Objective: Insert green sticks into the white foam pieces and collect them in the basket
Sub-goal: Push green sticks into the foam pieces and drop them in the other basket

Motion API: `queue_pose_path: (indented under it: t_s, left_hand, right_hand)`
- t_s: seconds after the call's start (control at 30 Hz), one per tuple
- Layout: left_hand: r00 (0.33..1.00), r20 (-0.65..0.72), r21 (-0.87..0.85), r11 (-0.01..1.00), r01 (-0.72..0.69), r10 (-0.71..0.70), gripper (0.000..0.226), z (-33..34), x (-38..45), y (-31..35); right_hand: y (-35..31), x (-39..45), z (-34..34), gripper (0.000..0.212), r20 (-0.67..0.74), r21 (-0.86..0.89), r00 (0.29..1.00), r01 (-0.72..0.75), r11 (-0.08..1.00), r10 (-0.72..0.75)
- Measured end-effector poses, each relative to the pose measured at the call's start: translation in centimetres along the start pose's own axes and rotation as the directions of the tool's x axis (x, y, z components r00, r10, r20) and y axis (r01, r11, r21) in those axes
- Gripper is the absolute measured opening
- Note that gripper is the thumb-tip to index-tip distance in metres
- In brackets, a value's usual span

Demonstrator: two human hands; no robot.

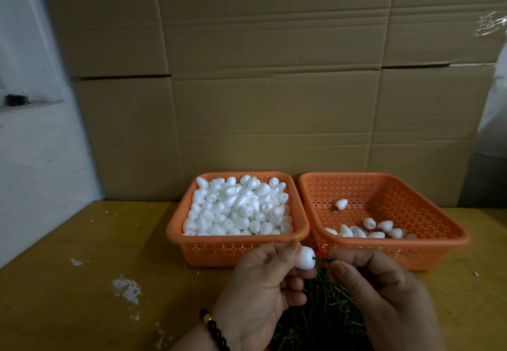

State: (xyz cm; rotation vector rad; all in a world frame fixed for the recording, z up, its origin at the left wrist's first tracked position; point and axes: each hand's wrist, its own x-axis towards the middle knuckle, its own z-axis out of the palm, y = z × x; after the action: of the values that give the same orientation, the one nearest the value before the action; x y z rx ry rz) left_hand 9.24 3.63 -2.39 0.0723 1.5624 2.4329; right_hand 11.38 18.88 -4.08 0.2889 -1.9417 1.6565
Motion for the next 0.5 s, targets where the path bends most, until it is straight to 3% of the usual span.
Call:
queue_pose_path:
  t_s: [0.5]
  left_hand:
    - [1.000, 0.004, 0.041, 0.999, -0.011, 0.011, 0.040, -0.15, 0.21, -0.50]
  right_hand:
    - [0.01, 0.04, 0.05, 0.019, 0.048, -0.037, 0.999, -0.023, 0.999, 0.024]
